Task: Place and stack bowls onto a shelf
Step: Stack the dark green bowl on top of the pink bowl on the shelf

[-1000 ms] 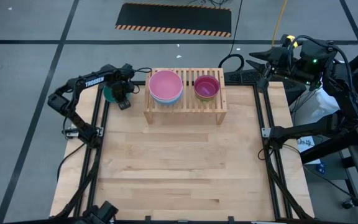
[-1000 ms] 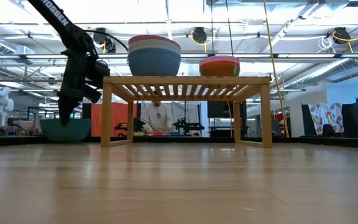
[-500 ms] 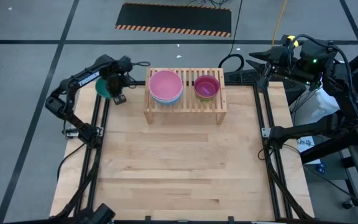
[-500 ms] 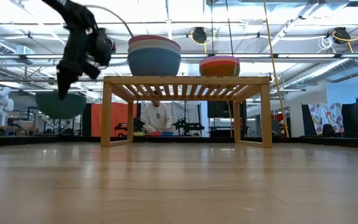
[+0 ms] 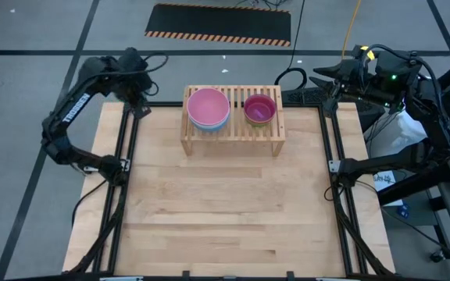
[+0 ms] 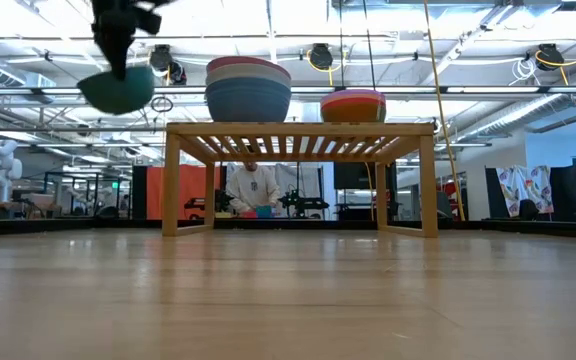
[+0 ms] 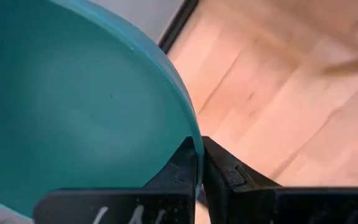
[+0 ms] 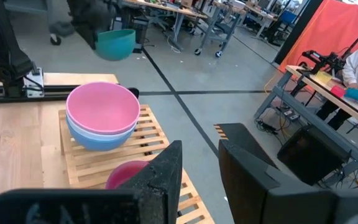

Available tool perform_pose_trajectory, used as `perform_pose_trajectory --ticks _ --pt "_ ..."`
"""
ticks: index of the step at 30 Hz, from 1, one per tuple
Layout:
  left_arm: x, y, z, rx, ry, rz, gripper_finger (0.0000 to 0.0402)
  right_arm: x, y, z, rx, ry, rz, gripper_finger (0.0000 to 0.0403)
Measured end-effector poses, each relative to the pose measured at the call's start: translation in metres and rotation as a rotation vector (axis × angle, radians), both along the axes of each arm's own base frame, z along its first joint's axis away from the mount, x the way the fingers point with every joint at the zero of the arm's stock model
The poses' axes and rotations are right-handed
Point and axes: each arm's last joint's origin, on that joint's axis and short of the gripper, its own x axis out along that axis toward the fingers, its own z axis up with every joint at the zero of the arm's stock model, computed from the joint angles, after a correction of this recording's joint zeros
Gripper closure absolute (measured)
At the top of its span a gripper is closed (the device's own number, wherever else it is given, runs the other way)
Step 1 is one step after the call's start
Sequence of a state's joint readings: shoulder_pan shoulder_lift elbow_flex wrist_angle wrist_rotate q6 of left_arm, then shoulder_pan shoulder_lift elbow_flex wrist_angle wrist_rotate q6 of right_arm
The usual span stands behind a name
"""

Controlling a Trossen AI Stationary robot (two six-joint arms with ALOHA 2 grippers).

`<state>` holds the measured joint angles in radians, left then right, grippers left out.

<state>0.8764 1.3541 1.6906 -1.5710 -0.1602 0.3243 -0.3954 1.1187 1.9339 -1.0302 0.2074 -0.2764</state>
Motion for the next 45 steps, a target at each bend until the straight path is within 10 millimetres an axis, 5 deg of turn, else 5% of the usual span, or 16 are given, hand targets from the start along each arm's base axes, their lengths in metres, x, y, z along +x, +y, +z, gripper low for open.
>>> perform_pose_trajectory --ticks 12,25,39,45 --pt "0.019 -0.036 0.044 0.074 -0.203 -0.148 0.0392 0.000 0.000 0.000 0.002 0.003 -0.001 0.0303" --pt "0.064 -0.039 0.046 0.085 -0.174 -0.249 0.0392 -0.002 0.001 -0.007 0.034 0.072 -0.002 0.0303" --pt "0.101 -0.061 0.081 0.199 -0.284 -0.370 0.0392 -0.005 0.002 -0.013 0.078 0.117 -0.012 0.0303" --pt "0.123 -0.068 0.081 0.207 -0.293 -0.421 0.0392 -0.006 0.002 -0.016 0.090 0.150 -0.011 0.0303"
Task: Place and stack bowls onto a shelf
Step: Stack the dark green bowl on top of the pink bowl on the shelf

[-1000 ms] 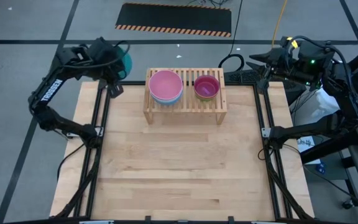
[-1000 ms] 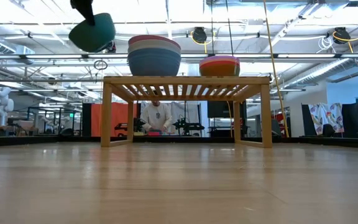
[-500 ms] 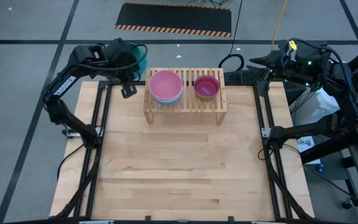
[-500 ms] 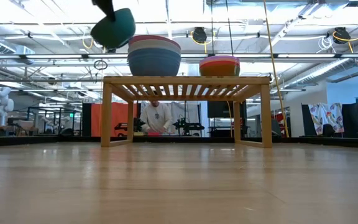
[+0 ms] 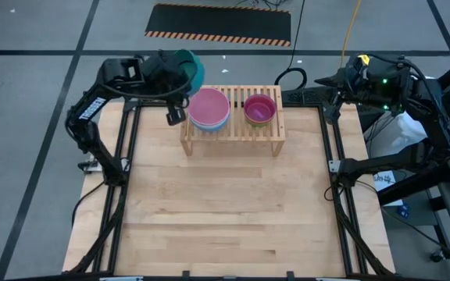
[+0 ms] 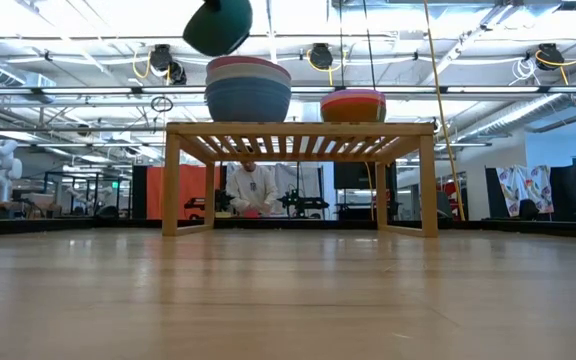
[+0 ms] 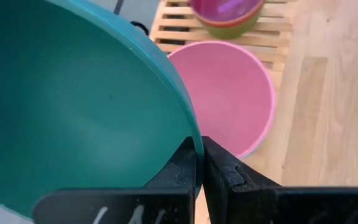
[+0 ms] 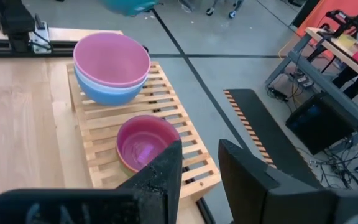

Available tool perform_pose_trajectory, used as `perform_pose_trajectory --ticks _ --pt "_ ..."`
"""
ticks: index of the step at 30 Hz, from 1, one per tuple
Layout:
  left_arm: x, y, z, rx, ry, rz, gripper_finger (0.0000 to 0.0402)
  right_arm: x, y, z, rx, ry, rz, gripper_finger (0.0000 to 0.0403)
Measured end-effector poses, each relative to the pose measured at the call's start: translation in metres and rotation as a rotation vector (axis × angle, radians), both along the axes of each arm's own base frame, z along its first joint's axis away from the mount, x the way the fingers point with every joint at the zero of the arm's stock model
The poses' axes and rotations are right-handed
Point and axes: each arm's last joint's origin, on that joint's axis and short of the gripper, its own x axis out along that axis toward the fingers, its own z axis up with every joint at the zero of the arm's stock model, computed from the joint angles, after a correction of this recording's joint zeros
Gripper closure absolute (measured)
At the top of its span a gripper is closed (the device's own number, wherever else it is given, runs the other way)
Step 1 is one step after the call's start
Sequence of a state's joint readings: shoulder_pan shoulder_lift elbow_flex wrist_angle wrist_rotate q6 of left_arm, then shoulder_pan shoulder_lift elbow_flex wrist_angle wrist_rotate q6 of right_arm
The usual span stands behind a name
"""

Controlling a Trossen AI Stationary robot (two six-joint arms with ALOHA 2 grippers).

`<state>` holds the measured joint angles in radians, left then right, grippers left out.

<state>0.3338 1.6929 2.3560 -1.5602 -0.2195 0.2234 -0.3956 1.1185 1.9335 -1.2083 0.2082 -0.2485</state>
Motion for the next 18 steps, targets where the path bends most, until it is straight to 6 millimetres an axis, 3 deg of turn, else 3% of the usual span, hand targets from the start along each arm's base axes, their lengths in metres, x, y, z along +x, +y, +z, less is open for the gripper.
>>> perform_pose_trajectory --ticks 8,18 --pt "0.022 0.000 -0.016 -0.056 0.053 -0.043 0.0392 -0.001 0.000 -0.001 0.005 0.016 0.001 0.0303" --pt "0.036 -0.005 -0.024 -0.124 0.064 -0.109 0.0392 -0.002 0.001 -0.003 0.017 0.036 -0.001 0.0303"
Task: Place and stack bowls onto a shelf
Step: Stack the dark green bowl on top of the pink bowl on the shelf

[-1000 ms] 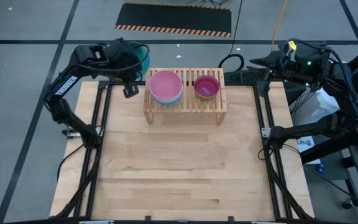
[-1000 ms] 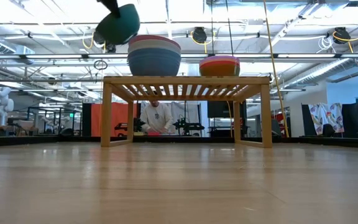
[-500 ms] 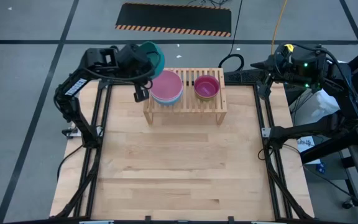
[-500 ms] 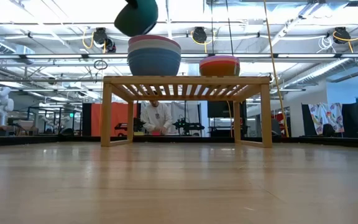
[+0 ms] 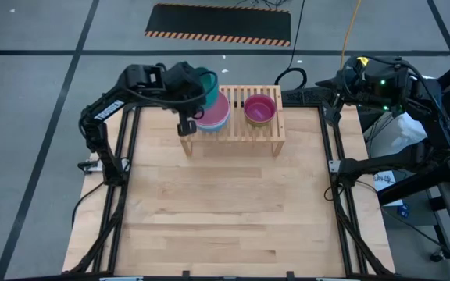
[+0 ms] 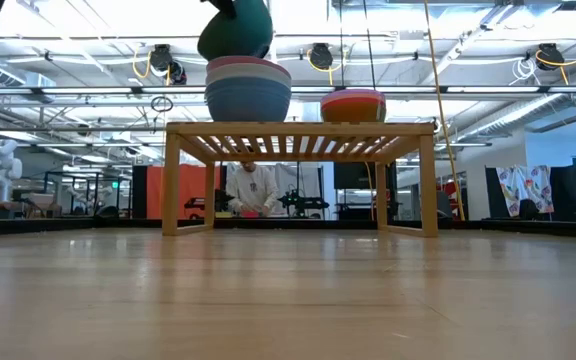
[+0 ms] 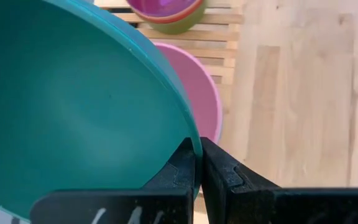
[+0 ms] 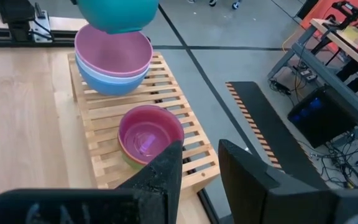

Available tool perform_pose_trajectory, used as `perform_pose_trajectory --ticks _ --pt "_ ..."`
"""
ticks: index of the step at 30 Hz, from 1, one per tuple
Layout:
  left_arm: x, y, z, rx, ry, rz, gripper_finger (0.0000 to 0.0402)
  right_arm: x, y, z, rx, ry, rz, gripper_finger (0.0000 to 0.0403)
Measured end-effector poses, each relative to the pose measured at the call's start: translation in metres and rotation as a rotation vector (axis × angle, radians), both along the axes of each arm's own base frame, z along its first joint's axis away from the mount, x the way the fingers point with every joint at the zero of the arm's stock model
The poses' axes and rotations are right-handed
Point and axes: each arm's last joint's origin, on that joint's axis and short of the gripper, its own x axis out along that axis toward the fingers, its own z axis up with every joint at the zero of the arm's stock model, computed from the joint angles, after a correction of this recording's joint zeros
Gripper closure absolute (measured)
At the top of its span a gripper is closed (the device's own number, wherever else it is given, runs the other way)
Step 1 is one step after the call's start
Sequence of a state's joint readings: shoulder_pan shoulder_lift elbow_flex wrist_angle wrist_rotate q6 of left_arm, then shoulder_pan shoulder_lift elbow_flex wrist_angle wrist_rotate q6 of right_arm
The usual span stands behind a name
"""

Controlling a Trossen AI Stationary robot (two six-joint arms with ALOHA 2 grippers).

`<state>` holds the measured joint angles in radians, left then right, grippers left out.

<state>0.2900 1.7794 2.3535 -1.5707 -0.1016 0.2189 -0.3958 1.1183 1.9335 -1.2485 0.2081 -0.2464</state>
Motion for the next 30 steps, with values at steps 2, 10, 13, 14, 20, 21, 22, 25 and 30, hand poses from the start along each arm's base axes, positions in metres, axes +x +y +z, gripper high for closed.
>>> perform_pose_trajectory --ticks 2,10,13,14,20,21,22,25,30 --pt "0.000 -0.001 0.000 -0.015 -0.005 -0.012 0.0392 0.000 0.000 -0.001 0.013 -0.002 -0.007 0.0303" --pt "0.002 -0.007 0.000 -0.050 -0.015 -0.041 0.0392 -0.001 0.000 -0.001 0.029 -0.004 -0.016 0.0303" --pt "0.006 -0.005 -0.004 -0.056 -0.004 -0.035 0.0392 -0.001 0.000 -0.001 0.029 -0.004 -0.016 0.0303" --pt "0.007 -0.004 -0.005 -0.057 -0.001 -0.033 0.0392 -0.001 0.000 -0.001 0.029 -0.004 -0.016 0.0303" --pt "0.022 0.000 -0.018 -0.101 0.033 -0.052 0.0392 -0.001 0.000 -0.001 0.029 -0.005 -0.016 0.0303" --pt "0.024 0.001 -0.020 -0.104 0.042 -0.061 0.0392 -0.001 0.000 -0.001 0.029 -0.005 -0.016 0.0303" --pt "0.027 0.001 -0.022 -0.105 0.048 -0.063 0.0392 -0.001 0.000 -0.001 0.029 -0.005 -0.016 0.0303" --pt "0.033 0.004 -0.028 -0.109 0.068 -0.065 0.0392 -0.001 0.000 -0.001 0.028 -0.005 -0.016 0.0303" --pt "0.039 0.008 -0.035 -0.112 0.089 -0.064 0.0392 -0.001 0.001 -0.002 0.028 0.004 -0.013 0.0303"
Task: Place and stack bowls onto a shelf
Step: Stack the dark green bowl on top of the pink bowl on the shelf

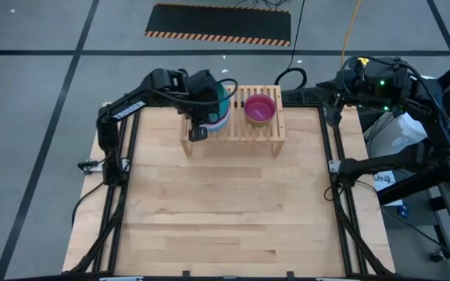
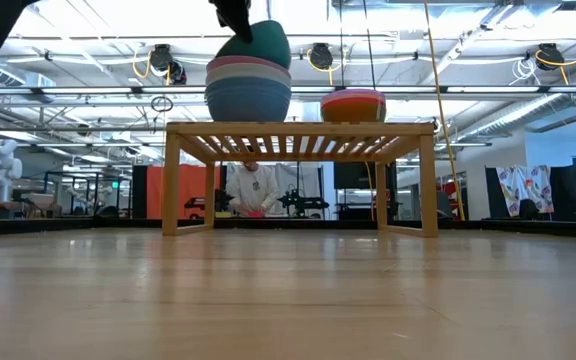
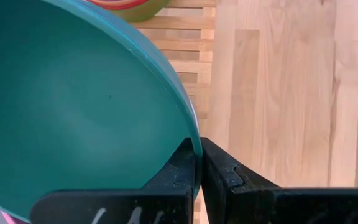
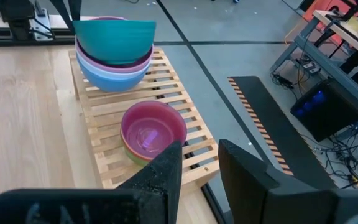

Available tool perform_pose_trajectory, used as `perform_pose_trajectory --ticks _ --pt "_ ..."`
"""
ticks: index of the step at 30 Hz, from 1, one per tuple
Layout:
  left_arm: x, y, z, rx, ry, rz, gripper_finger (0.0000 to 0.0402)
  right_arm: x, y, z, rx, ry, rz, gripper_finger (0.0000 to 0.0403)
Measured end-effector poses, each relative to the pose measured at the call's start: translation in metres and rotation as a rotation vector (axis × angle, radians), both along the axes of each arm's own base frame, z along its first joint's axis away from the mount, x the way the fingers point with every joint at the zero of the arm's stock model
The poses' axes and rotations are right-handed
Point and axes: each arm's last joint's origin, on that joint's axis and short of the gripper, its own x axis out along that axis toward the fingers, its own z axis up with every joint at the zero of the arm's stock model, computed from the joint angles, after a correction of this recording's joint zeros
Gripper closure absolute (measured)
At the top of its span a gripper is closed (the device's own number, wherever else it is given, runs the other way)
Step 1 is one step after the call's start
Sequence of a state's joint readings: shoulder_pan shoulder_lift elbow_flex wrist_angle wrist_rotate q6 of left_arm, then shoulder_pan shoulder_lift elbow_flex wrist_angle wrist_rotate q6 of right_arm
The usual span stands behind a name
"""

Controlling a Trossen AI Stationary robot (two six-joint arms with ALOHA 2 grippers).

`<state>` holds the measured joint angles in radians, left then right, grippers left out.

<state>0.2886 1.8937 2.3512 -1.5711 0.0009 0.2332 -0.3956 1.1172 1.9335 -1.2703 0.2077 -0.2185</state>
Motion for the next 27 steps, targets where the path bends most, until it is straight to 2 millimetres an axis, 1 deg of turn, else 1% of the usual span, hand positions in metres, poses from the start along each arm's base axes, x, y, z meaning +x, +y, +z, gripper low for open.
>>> perform_pose_trajectory --ticks 5,10,14,19,21,23,27 --pt "-0.002 -0.003 0.003 0.031 -0.001 -0.018 0.0392 -0.001 0.000 0.000 0.000 0.005 0.001 0.0303" --pt "-0.009 -0.007 0.010 0.039 -0.022 -0.016 0.0392 -0.002 0.001 0.000 -0.001 0.003 0.001 0.0303" --pt "-0.007 -0.013 0.010 0.027 -0.026 -0.013 0.0392 -0.003 0.001 0.000 -0.002 0.002 0.001 0.0303" --pt "-0.006 -0.022 0.011 -0.011 -0.040 -0.060 0.0392 -0.003 0.001 0.000 -0.001 0.001 0.001 0.0303" --pt "-0.012 -0.025 0.016 -0.001 -0.055 -0.088 0.0392 -0.003 0.001 0.000 0.002 -0.001 -0.002 0.0303" --pt "-0.022 -0.027 0.025 0.022 -0.080 -0.115 0.0392 -0.003 0.001 0.000 0.005 -0.004 -0.004 0.0303" --pt "-0.043 -0.026 0.041 0.092 -0.117 -0.052 0.0392 -0.003 0.001 0.000 0.006 -0.004 -0.004 0.0303"
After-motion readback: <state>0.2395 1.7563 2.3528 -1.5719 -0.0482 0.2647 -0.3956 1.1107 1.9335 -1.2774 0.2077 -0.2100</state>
